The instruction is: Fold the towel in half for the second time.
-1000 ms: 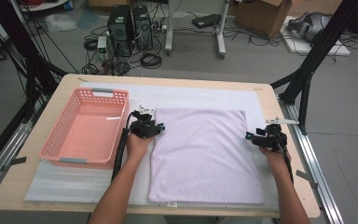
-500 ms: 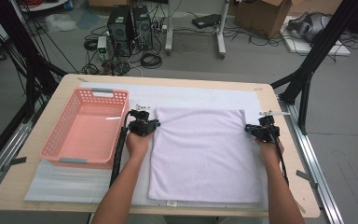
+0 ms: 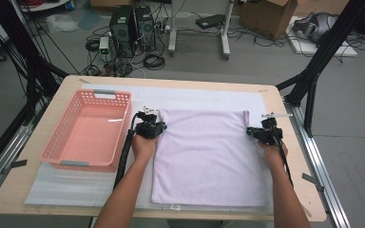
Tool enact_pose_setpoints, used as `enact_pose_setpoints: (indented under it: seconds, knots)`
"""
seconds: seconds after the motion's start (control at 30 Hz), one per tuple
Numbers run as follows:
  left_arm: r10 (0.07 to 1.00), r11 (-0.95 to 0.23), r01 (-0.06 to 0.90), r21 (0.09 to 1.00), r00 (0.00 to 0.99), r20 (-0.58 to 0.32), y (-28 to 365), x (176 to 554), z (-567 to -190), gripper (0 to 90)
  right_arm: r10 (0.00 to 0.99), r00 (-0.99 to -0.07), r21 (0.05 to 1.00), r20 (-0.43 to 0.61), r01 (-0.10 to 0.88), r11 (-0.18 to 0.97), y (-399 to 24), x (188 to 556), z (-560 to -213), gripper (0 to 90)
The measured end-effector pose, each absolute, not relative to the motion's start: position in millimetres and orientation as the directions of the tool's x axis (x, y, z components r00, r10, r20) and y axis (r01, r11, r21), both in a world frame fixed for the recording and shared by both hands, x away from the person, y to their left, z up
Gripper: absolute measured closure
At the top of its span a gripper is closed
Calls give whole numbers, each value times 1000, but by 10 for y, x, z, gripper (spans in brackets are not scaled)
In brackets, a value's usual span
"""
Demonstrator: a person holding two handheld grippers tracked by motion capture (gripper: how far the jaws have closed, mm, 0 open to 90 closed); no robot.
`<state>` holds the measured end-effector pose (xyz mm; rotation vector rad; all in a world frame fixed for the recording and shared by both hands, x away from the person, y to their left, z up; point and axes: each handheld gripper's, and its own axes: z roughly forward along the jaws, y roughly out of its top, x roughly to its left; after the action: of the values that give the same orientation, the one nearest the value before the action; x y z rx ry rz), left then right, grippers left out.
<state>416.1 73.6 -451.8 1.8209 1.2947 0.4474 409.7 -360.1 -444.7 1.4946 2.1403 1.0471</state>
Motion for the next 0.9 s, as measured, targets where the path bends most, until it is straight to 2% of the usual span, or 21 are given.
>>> enact_pose_setpoints:
  seconds: [0.3,0.9]
  knots:
    - [889,-8,538,843,389,-240,848,4095,-4316,855,912,-385,802,138,584,125,-3680,4031,-4292,876]
    - [841,-63,486,871,495,-216,920,3662,-4008,851,867,-465,845,178,525,108,-3779,3510,-4020,872]
